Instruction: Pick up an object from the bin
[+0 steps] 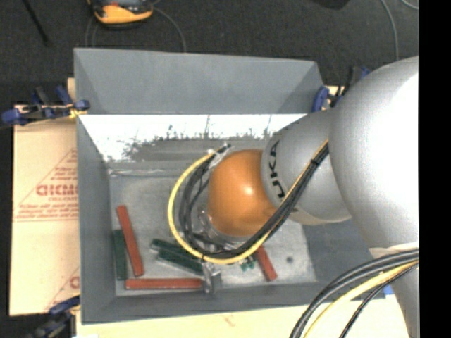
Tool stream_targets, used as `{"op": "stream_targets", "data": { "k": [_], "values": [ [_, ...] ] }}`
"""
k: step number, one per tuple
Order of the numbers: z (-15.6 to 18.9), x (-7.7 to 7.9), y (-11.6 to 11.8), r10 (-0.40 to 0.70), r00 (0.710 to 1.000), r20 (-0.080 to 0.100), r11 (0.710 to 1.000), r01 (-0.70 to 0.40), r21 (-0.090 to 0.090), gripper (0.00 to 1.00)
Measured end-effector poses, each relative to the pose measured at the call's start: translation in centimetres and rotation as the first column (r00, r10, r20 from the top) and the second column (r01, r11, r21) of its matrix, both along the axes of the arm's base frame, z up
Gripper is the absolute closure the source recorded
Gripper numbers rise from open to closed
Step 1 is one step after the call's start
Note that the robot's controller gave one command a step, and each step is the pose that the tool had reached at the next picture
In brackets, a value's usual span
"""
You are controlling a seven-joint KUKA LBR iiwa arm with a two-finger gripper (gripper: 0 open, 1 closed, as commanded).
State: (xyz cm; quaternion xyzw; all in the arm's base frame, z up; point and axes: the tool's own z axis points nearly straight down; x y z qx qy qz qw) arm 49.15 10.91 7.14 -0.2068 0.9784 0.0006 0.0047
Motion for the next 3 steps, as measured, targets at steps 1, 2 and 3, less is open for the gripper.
{"op": "stream_targets", "data": {
  "k": [1, 2, 3],
  "values": [
    [-0.11, 2.57, 0.28, -0.231, 0.973, -0.006, 0.973, 0.231, -0.002, 1.00],
    [-0.11, 2.57, 0.27, -0.229, 0.974, -0.006, 0.974, 0.229, -0.002, 1.00],
    [-0.11, 2.57, 0.27, -0.228, 0.974, -0.006, 0.974, 0.228, -0.002, 1.00]
  ]
}}
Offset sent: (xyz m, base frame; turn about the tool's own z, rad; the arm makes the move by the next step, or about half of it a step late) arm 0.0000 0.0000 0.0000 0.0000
